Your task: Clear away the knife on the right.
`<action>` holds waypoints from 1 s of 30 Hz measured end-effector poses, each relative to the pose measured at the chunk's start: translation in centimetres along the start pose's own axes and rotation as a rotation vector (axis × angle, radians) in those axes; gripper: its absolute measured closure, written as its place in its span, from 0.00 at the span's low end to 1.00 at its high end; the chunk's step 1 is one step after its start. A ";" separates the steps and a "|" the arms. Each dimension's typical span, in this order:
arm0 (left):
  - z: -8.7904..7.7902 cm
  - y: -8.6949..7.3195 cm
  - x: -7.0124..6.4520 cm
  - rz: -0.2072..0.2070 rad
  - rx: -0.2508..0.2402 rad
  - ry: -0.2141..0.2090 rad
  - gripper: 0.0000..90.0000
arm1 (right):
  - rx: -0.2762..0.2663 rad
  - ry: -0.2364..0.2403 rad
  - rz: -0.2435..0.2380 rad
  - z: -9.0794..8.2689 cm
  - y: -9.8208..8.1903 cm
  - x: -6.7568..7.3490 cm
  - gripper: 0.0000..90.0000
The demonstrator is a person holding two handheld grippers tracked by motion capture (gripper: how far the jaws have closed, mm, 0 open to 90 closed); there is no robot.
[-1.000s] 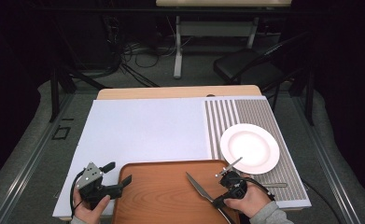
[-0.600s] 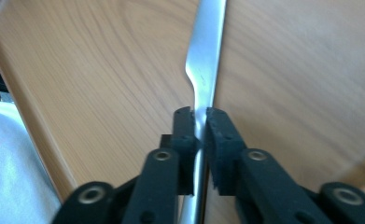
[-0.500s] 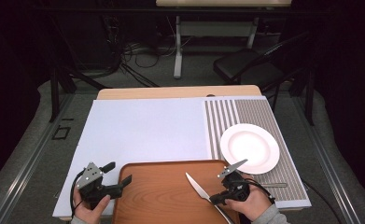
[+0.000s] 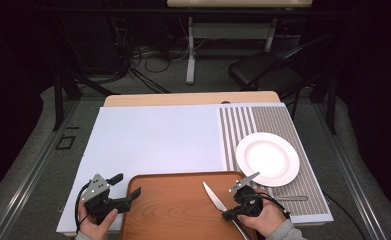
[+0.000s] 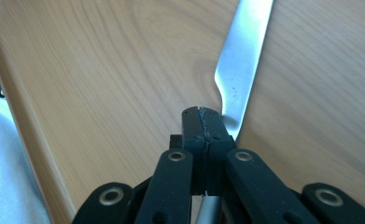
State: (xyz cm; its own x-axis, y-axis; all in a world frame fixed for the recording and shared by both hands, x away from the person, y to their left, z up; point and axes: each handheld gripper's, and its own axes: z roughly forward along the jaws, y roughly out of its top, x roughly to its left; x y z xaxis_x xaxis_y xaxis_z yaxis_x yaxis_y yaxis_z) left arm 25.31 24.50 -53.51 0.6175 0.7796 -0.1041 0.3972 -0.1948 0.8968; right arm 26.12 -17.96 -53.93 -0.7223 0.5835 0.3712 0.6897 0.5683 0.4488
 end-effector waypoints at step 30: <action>-0.1 0.0 0.0 0.001 0.000 0.006 0.19 | -0.030 -0.038 0.129 -1.7 -2.1 -2.0 1.00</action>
State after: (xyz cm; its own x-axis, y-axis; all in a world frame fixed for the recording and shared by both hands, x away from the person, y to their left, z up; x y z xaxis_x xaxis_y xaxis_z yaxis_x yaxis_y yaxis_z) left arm 25.25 24.56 -53.49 0.6137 0.7830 -0.1009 0.3967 -0.1954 0.8969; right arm 26.07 -21.28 -54.24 -0.6249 0.6724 0.3966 0.7744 0.4698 0.4238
